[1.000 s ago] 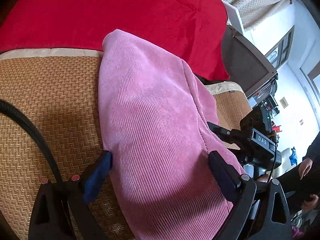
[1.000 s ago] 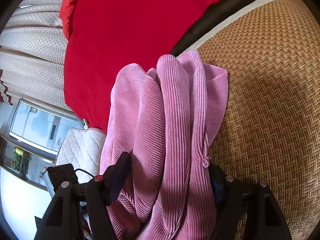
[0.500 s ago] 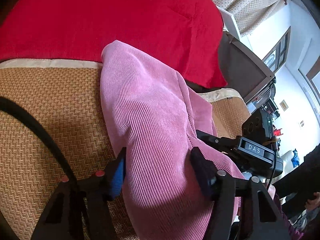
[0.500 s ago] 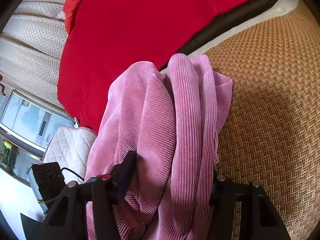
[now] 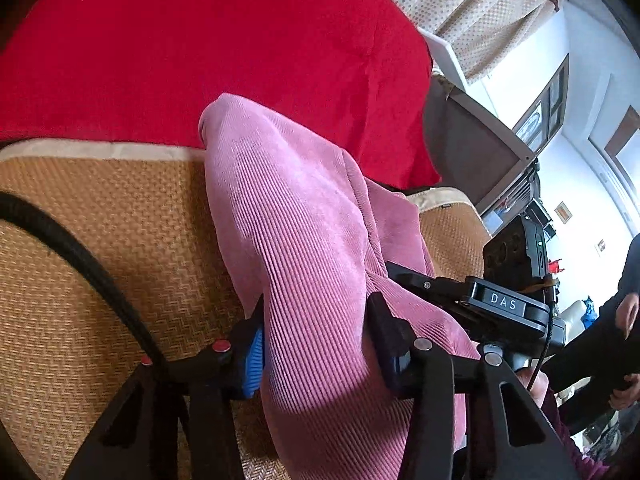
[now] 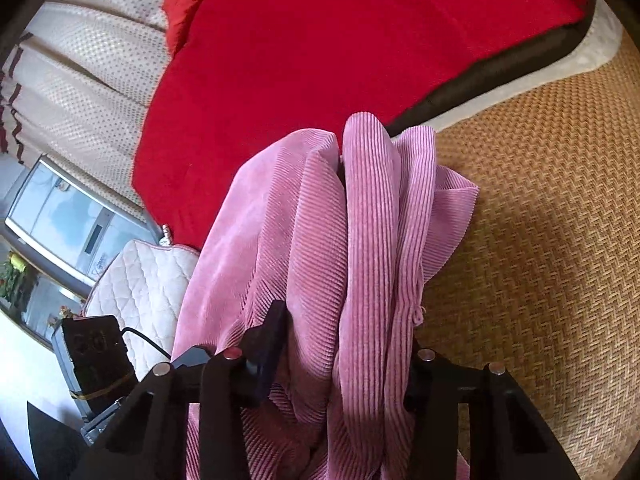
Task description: Fold large clothes
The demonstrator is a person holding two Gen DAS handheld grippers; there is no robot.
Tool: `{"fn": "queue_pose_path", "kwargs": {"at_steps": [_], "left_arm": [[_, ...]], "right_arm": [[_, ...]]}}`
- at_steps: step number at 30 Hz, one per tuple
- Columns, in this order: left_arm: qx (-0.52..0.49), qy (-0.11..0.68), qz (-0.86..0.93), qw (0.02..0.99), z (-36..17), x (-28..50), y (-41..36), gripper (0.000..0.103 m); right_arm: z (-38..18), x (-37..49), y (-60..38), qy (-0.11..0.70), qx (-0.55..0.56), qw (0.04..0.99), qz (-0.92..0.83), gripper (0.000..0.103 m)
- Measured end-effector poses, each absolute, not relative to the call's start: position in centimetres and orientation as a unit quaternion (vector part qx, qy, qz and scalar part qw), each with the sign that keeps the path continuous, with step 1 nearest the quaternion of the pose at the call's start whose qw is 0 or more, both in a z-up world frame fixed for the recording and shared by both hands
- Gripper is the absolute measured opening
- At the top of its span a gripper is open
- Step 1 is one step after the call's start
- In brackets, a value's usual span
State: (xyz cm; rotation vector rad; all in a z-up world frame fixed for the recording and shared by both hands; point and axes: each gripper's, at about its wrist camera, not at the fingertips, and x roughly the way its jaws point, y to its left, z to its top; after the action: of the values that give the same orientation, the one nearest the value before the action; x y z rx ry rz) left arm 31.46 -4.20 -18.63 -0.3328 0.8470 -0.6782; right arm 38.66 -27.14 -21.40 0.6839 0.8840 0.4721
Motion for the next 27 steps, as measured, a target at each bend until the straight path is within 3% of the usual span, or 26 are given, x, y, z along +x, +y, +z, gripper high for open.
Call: {"fn": "queue_pose_path", "kwargs": {"at_steps": [10, 15, 18, 27], "left_arm": [[-0.143, 0.350, -0.309, 0.873, -15.1, 28.0, -1.2, 0.048], [-0.116, 0.419, -0.255, 0.863, -19.2, 29.5, -2.1, 0.050], [-0.115, 0.456, -0.221, 0.854, -21.6, 30.8, -2.1, 0.061], [-0.109, 0.437, -0.210, 0.868, -19.6, 29.4, -0.6, 0.062]], "right_arm": [[-18.7, 36.7, -24.1, 0.388, 0.313, 0.821, 0.279, 0.046], [-22.2, 38.2, -23.2, 0.449, 0.298, 0.810, 0.231, 0.046], [-24.1, 38.9, -23.6, 0.469, 0.312, 0.797, 0.218, 0.046], [-21.2, 35.1, -25.0, 0.439, 0.248, 0.843, 0.187, 0.054]]}}
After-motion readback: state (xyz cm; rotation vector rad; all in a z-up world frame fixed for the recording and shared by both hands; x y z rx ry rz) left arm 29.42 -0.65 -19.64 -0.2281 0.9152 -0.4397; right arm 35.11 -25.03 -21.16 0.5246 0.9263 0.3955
